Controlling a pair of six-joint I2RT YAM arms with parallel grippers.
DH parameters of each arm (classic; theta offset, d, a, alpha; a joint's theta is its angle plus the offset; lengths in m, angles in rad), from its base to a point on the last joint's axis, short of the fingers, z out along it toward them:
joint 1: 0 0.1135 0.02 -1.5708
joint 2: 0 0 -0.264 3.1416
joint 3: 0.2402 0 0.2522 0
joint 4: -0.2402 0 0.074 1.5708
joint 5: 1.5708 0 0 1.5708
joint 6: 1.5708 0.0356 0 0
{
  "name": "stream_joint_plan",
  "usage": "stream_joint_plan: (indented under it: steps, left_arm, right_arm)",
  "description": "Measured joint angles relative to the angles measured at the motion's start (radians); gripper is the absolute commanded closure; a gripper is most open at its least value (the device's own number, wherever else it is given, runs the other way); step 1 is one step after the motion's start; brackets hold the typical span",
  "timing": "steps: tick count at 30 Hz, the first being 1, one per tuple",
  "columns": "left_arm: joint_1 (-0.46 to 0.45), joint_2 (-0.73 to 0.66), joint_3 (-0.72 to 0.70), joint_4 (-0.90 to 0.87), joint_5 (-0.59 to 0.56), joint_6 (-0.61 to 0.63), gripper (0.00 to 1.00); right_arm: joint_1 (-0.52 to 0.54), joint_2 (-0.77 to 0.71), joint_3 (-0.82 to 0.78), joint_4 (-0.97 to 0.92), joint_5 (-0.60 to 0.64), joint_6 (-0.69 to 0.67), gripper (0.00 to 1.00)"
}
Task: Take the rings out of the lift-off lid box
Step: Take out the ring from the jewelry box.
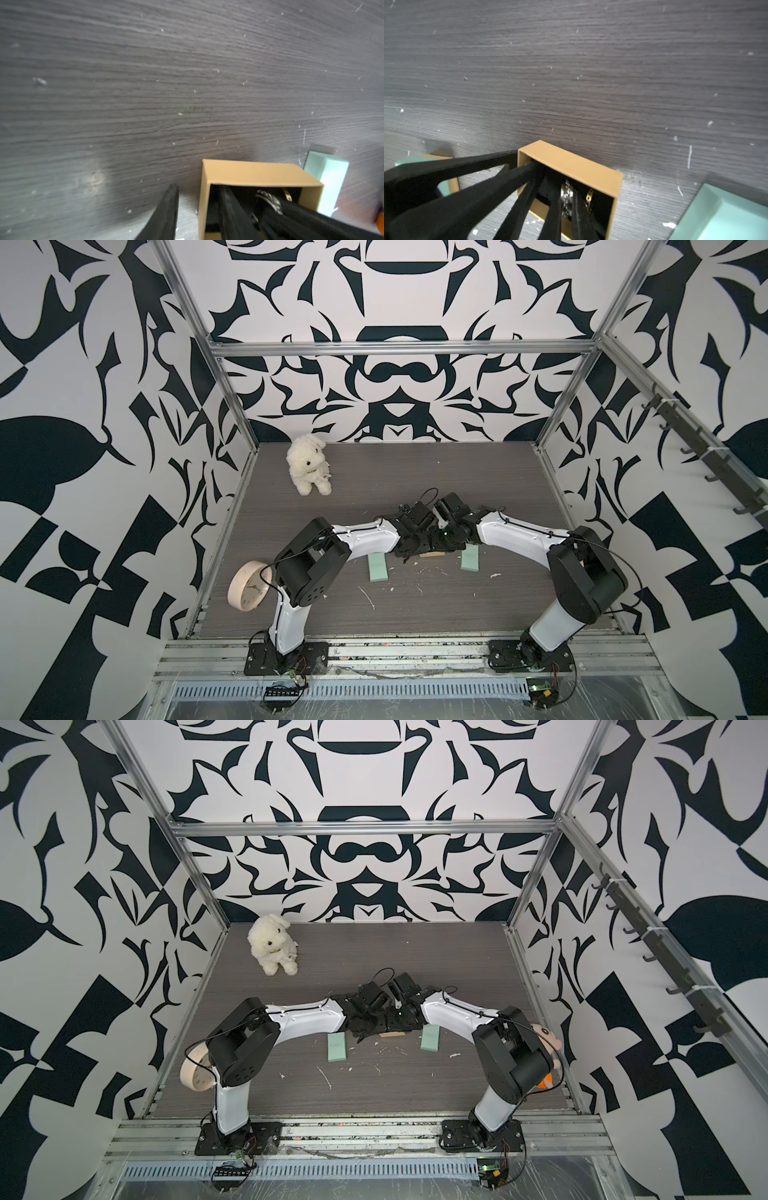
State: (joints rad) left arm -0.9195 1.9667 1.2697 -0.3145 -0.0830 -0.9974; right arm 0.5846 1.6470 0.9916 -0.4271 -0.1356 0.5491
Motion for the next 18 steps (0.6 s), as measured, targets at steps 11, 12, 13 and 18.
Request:
stream_joint_plan:
  steps: [11,12,13,18]
  left_arm:
    - [-0.001,0.029,0.044,-0.027,-0.003,0.000,0.65]
    - [-0.001,0.030,0.046,-0.029,-0.005,0.000,0.65]
    - [-0.002,0.031,0.049,-0.031,-0.005,0.000,0.65]
    - [-0.002,0.032,0.050,-0.035,-0.007,0.000,0.65]
  right_arm:
    - [0.002,-0.039,-0.005,0.008,-0.019,0.000,0.97]
    - [0.002,-0.040,-0.005,0.008,-0.021,0.000,0.97]
    - [0.002,-0.042,-0.005,0.008,-0.022,-0.001,0.97]
    - [-0.009,-0.056,-0.015,0.008,-0.021,-0.004,0.96]
